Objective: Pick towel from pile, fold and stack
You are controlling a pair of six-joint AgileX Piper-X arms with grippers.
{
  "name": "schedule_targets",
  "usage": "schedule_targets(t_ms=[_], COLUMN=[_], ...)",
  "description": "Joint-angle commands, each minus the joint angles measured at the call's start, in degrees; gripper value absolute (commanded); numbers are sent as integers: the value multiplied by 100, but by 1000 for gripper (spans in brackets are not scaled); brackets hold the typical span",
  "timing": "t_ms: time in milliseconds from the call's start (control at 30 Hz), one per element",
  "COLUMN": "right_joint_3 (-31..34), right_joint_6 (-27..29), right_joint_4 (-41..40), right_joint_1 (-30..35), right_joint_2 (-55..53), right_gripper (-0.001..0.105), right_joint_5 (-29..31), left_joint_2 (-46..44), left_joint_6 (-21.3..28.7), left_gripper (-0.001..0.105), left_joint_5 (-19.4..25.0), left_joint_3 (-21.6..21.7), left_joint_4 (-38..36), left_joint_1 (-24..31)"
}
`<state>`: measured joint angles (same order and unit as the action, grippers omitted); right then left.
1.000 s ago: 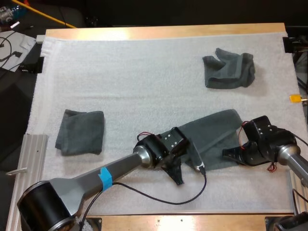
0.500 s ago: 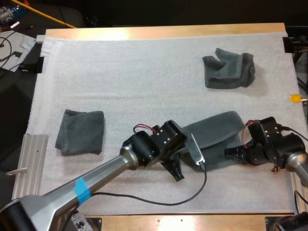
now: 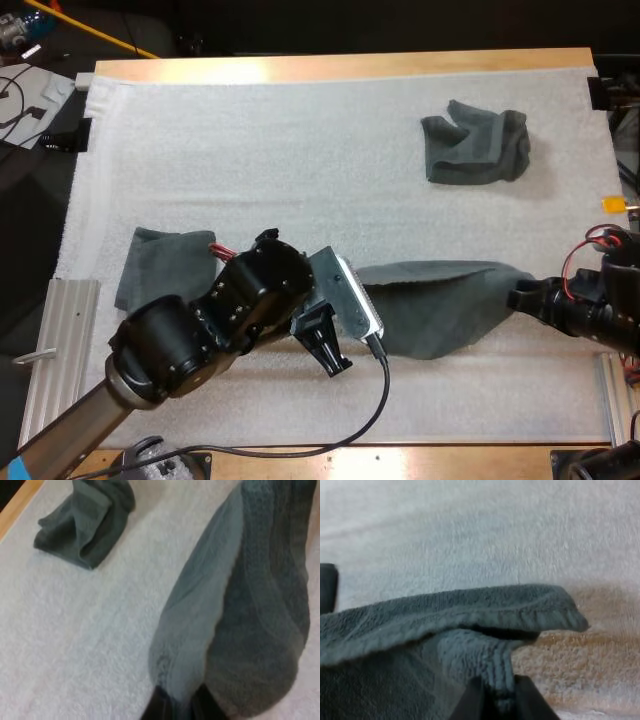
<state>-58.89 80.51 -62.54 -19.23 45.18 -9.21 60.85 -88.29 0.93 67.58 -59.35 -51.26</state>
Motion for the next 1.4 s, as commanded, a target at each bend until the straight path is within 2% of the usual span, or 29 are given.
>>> schedule_targets(t_ms=[0,133,300,500,767,833,1000,1167,1267,1300,1367], right_joint_3=[-250,-786,-1173,-1393,-1498,-1471,-1388,-662,-302,-185,-140], right_joint_6=[15,-17,-51,-165,-733,-650,-1216,-1244,-1198,-1186,-1224], right_joint_4=[-315,-821,-1213,-1524,-1863,-1829,-2017,-1326,-537,-2,524], right_joint_1=[16,-13,-9,-114,-1223,-1092,-1935,-2119,-2040,-1999,-1957], right_joint_2=[-60,-75,-111,-233,-420,-401,-412,-34,406,759,1191], right_gripper=[1,1,1,1,1,1,1,1,1,1,1], right_joint_5=[-81,-204,-631,-1038,-823,-870,-526,-16,229,378,499], left_joint_2=[-133,-370,-547,-662,-735,-686,-721,-513,-294,-135,100], left_joint_6=[-88,-171,-298,-598,-1106,-1053,-1167,-867,-546,-349,-163], left_gripper=[0,0,0,0,0,0,0,0,-1,0,0], left_joint_5=[60,136,192,302,778,619,604,627,516,344,97], left_joint_3=[160,439,689,854,965,942,901,281,-77,-244,-353], left_joint_4=[-165,-572,-1060,-1512,-2200,-2146,-2492,-1849,-1218,-803,-408], left_joint_1=[-14,11,-42,-506,-1154,-1078,-1103,-807,-274,139,545])
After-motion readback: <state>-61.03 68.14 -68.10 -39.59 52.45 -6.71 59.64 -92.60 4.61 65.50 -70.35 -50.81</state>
